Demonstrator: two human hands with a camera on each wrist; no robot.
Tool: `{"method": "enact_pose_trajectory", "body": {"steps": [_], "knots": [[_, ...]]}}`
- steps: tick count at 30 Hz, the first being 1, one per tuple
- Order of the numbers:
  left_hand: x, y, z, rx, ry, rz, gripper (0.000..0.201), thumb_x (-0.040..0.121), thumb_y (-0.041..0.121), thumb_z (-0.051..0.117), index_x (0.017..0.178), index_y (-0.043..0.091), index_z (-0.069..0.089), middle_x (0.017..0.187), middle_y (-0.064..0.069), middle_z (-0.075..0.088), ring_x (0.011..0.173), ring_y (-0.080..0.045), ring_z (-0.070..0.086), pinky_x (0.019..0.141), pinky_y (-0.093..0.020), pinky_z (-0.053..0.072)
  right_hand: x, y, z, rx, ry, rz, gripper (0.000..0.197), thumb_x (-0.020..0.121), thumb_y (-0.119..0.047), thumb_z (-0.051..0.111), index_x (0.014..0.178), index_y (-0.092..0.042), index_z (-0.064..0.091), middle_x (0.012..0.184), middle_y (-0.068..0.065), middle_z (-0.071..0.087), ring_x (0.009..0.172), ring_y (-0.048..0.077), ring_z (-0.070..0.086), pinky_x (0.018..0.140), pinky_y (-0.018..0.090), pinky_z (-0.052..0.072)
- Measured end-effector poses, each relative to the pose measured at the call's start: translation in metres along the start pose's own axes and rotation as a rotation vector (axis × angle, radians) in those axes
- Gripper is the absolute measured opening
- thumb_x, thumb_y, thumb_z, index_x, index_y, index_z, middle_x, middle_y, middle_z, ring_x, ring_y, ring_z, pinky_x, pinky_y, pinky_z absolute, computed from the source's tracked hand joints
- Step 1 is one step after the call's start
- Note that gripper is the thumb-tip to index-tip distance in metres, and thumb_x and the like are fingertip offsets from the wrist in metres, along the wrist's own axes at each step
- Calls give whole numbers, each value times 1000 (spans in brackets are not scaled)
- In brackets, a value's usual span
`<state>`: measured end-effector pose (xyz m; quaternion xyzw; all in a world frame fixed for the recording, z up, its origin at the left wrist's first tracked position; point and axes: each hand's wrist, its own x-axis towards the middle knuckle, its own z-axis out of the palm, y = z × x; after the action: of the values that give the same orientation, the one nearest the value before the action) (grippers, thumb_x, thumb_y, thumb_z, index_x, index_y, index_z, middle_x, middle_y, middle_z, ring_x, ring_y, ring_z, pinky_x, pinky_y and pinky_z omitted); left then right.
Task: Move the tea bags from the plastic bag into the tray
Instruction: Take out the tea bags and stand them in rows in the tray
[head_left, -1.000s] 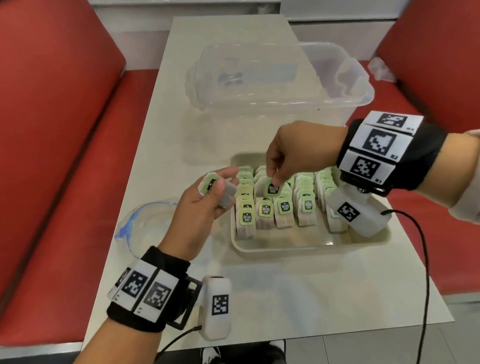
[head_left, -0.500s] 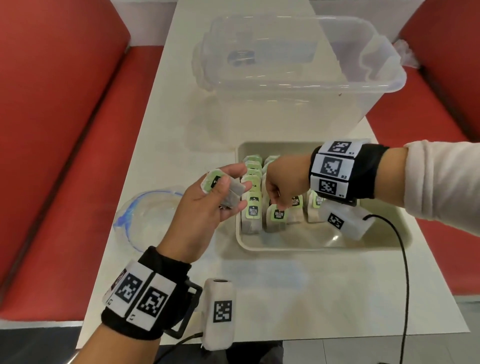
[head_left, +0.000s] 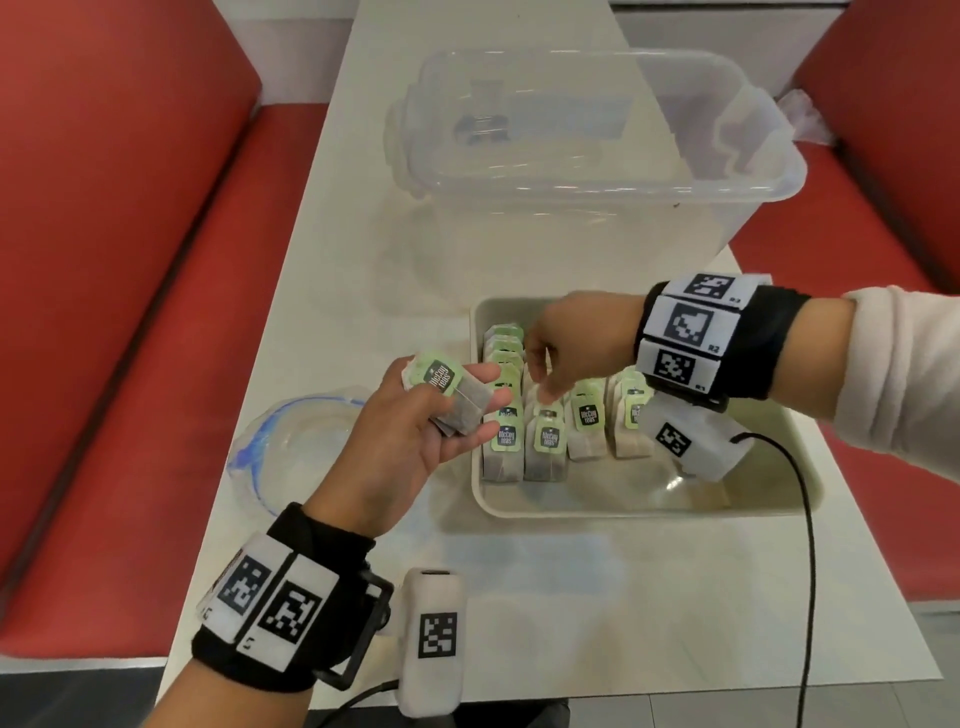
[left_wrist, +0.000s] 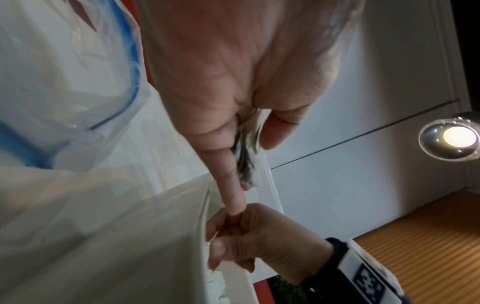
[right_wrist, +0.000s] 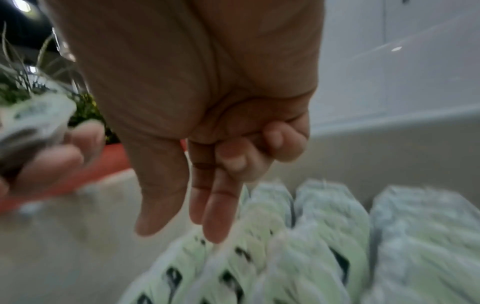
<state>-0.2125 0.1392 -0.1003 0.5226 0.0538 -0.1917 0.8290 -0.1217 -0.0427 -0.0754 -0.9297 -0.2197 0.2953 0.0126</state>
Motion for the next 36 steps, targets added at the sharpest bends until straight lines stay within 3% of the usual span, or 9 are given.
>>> {"method": "enact_pose_trajectory", "body": {"steps": [4,6,9,14,20,23,28,32,36], "knots": [[0,7,1,24,-36,-37,26,96,-2,31,117,2,45,110,-15,68,99,-29,68,83,-37,56,-22,-8,-29,216,259,-71,20,86,-36,63,93,-17,66,72,-12,63,62,0,54,60,17,43],[0,9,4,75,-47,-36,23,96,3,37,114,6,52,112,-11,68,100,-26,67,79,-32,58,-33,-18,-36,299,338,-137,20,86,-38,62,93,-19,65,74,-12,63,60,-2,53,58,10,38],[1,9,9,191,-27,-18,17,93,8,47,107,10,58,109,-11,68,99,-23,68,73,-28,58,-45,-31,-38,366,360,-171,24,81,-40,67,97,-22,65,80,-9,65,61,-1,52,57,7,36],[1,8,17,263,-10,29,20,87,13,58,106,9,61,100,-13,71,87,-20,71,66,-25,58,-52,-34,-32,377,418,-127,24,74,-25,77,95,-22,65,66,-12,61,49,-8,52,52,5,37],[-2,9,22,186,84,48,20,95,26,47,97,17,64,93,-3,74,81,-18,72,54,-23,56,-67,-22,-33,472,404,-76,21,74,-20,78,94,-22,71,68,-7,66,56,10,58,58,17,48],[-2,8,19,212,131,70,19,96,27,47,94,19,64,95,3,74,85,-17,71,57,-27,58,-73,-11,-30,349,374,-32,13,77,-21,75,89,-21,71,70,-9,62,59,4,53,56,9,40],[-4,2,16,212,147,49,18,94,28,48,93,20,64,102,1,72,91,-19,69,58,-29,59,-70,9,-10,145,139,90,7,77,-24,73,80,-24,66,69,-8,64,61,11,58,55,19,41],[-5,-3,15,204,140,46,18,94,28,48,90,20,64,98,4,73,90,-19,69,57,-29,59,-59,19,8,96,-66,95,14,78,-28,72,70,-28,61,67,-11,65,56,7,56,56,18,44],[-5,-4,14,195,143,54,18,94,29,48,88,21,64,98,5,73,91,-19,69,59,-30,59,-44,21,22,75,-166,75,8,77,-29,73,78,-22,69,68,-10,64,63,4,54,59,16,42]]}}
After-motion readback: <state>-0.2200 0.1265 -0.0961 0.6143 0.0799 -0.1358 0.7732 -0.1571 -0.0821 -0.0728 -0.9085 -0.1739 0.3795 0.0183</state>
